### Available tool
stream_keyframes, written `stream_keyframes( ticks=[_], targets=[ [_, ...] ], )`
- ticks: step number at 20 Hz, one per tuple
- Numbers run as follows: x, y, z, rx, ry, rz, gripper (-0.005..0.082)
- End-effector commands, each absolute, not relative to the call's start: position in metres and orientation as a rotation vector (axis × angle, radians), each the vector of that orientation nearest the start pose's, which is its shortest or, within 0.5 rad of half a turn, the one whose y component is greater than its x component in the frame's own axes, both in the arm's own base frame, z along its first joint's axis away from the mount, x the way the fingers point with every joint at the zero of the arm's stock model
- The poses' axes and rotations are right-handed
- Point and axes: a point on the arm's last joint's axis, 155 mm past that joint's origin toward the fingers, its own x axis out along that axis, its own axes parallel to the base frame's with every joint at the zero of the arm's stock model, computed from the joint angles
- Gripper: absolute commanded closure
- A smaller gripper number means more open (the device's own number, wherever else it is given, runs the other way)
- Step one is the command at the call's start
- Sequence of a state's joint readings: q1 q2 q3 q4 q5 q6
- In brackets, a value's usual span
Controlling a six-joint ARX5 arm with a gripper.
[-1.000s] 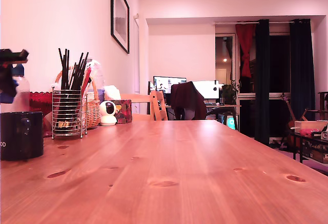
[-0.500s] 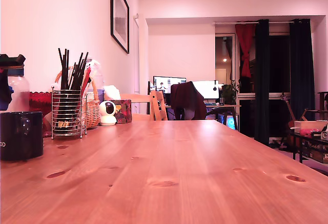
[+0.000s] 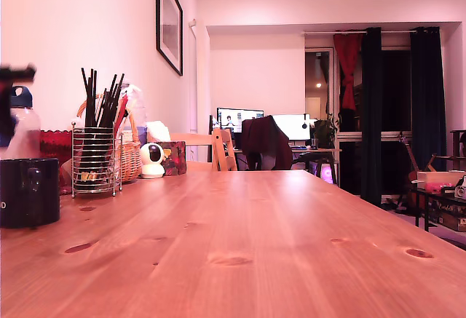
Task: Pick the coffee capsule and then drop it inside the coffee cup in front of you
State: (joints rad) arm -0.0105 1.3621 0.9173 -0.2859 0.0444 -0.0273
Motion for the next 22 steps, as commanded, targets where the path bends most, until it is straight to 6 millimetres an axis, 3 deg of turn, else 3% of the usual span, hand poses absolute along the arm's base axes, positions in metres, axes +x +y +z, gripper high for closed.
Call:
stream_keyframes(
  ticks=[1,8,22],
  targets=[
    [0.401,-0.012,0.147,-0.055,0.739,-0.034,0.0607],
    [0.422,-0.011,0.146,-0.058,0.823,-0.031,0.0607],
    [0.466,-0.004,0.116,-0.057,0.940,-0.016,0.0607]
  ],
)
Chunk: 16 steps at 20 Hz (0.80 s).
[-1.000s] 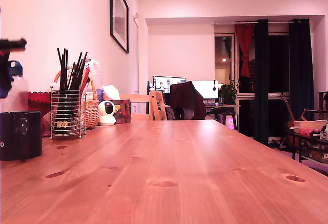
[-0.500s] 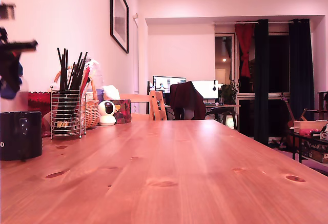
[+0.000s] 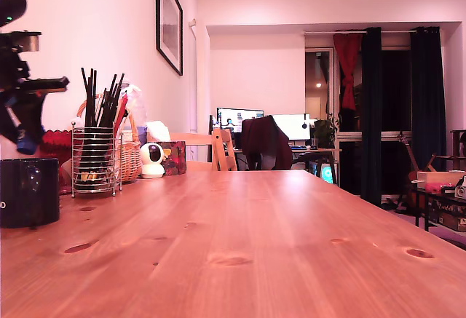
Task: Pick the coffee capsule and then drop it inside the coffee cup in front of you
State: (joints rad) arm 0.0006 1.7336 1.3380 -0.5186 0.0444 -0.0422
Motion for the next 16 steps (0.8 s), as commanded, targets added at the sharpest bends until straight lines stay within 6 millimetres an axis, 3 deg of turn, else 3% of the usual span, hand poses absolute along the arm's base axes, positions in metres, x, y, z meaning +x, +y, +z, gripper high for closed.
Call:
stream_keyframes(
  ticks=[1,16],
  targets=[
    [0.467,-0.003,0.114,-0.057,0.945,-0.014,0.0607],
    [0.468,0.009,0.112,-0.055,0.947,0.003,0.0607]
  ],
)
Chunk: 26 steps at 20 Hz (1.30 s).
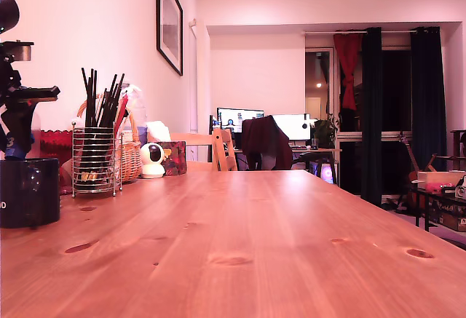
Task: Pick the coffee capsule and then drop it inside the coffee cup in front of you
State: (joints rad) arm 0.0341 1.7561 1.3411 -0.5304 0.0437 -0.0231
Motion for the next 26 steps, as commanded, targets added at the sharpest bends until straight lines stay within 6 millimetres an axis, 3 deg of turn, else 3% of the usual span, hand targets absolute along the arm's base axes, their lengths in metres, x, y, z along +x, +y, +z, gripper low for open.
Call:
stream_keyframes(
  ticks=[1,12,13,15,16,19,21,22,23,26],
  targets=[
    [0.468,0.009,0.112,-0.055,0.947,0.003,0.0607],
    [0.469,0.008,0.112,-0.060,0.945,-0.005,0.0588],
    [0.469,0.006,0.112,-0.063,0.945,-0.013,0.0496],
    [0.468,0.002,0.112,-0.073,0.949,-0.032,0.0137],
    [0.467,0.002,0.112,-0.070,0.952,-0.034,0.0040],
    [0.467,0.002,0.114,-0.055,0.947,-0.043,0.0028],
    [0.466,-0.001,0.118,-0.048,0.940,-0.051,0.0090],
    [0.464,-0.003,0.120,-0.048,0.942,-0.061,0.0173],
    [0.463,-0.005,0.120,-0.049,0.946,-0.068,0.0285],
    [0.461,-0.012,0.127,-0.049,0.935,-0.086,0.0777]
  ],
)
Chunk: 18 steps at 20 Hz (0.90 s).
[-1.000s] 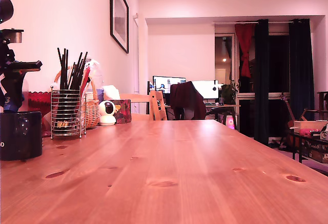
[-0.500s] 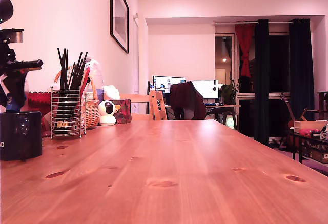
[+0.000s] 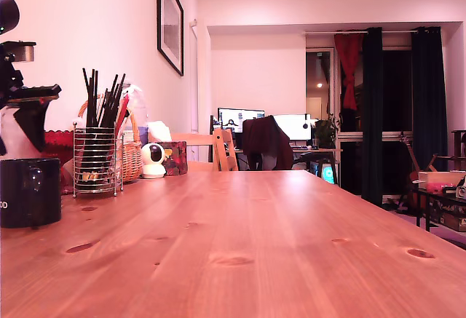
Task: Pick the coffee capsule and then drop it inside the coffee cup in front of you
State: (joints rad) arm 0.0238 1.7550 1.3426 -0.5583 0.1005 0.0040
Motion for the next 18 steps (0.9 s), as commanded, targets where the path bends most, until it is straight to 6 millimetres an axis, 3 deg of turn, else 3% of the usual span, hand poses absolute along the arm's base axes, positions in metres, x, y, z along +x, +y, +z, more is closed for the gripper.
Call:
stream_keyframes(
  ticks=[1,9,18],
  targets=[
    [0.460,-0.014,0.131,-0.050,0.928,-0.093,0.0778],
    [0.447,-0.031,0.177,-0.037,0.830,-0.138,0.0780],
    [0.410,-0.039,0.201,-0.047,0.738,-0.169,0.0780]
  ],
)
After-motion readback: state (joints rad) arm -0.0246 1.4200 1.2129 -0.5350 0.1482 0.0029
